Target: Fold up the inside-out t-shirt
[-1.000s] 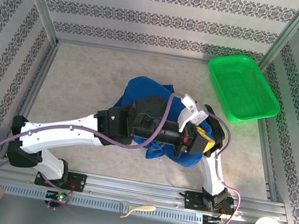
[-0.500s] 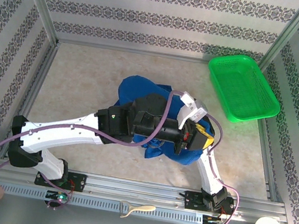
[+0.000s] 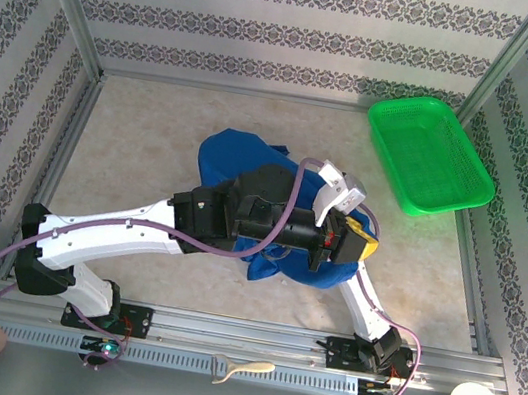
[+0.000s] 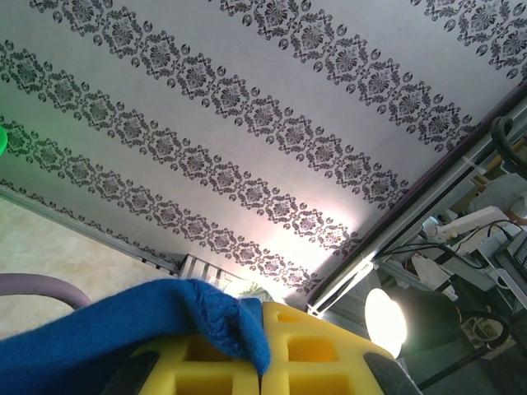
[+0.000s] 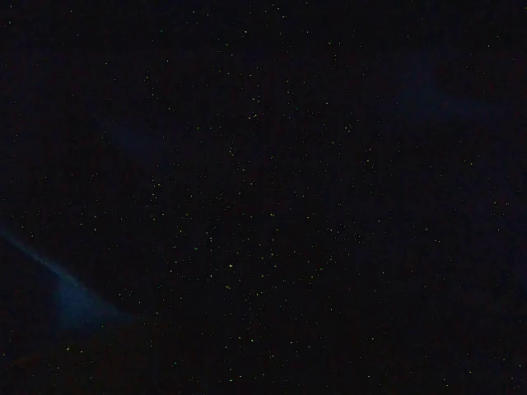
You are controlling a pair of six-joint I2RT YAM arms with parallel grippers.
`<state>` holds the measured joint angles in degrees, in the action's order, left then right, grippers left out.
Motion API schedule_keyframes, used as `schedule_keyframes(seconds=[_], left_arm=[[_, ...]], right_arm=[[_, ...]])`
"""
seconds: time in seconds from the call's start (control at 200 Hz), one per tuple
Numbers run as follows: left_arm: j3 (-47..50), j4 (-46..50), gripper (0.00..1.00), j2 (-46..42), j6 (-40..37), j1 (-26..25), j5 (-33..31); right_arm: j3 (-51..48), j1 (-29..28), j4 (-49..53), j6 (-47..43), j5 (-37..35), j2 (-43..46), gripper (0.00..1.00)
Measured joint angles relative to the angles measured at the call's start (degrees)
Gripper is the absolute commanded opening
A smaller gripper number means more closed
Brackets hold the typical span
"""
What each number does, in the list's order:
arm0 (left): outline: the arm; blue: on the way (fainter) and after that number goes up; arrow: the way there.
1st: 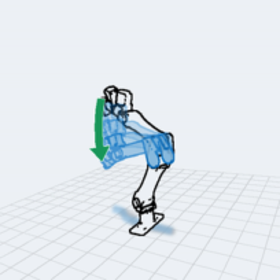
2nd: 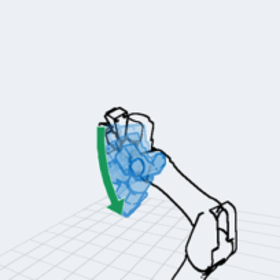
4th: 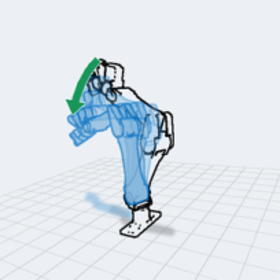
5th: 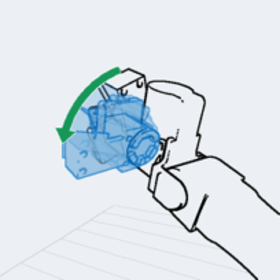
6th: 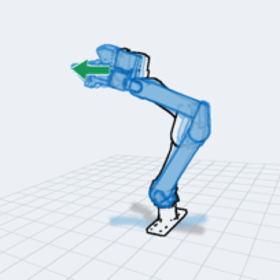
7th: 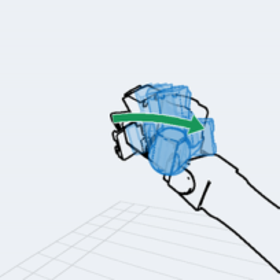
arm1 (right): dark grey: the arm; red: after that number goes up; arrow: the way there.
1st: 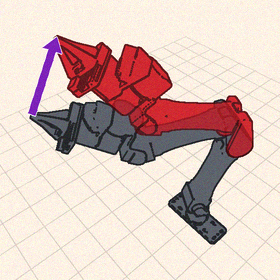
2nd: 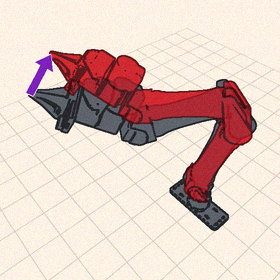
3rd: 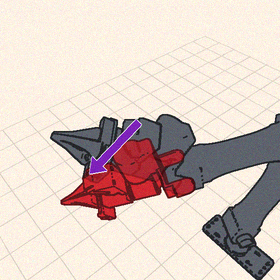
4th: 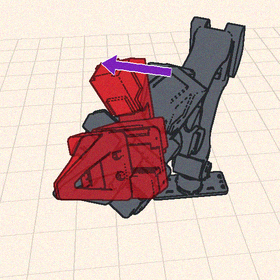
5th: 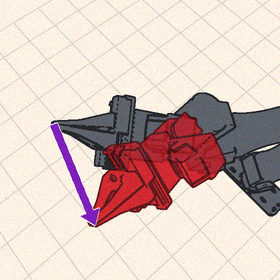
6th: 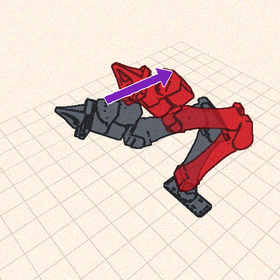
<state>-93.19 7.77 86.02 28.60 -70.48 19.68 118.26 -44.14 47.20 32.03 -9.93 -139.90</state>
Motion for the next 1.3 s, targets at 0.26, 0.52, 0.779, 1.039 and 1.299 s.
schedule_keyframes(seconds=[0.26, 0.52, 0.779, 1.039, 1.299], left_arm=[[0.48, -0.79, 0.00, 0.00, 0.00, 0.00, -0.02], [7.13, -2.60, 0.00, -4.24, 1.55, 4.28, -3.39], [25.75, -9.27, 0.00, -18.78, 14.19, 44.37, -6.91], [39.36, -13.27, 0.00, -6.93, 22.32, 67.73, -1.27], [42.18, -12.94, 0.00, -2.32, 21.18, 69.48, 1.31]], right_arm=[[-1.49, 1.03, -1.42, -1.38, 6.12, 1.05, 0.00], [-20.02, 3.50, -14.82, -0.31, 20.87, 11.91, 0.00], [-37.07, 2.19, -25.88, 1.60, 27.76, 25.44, 0.00], [-49.62, 0.98, -32.09, 3.13, 29.94, 36.72, 0.00], [-52.96, 4.26, -33.97, 4.28, 30.21, 48.85, 0.00]])
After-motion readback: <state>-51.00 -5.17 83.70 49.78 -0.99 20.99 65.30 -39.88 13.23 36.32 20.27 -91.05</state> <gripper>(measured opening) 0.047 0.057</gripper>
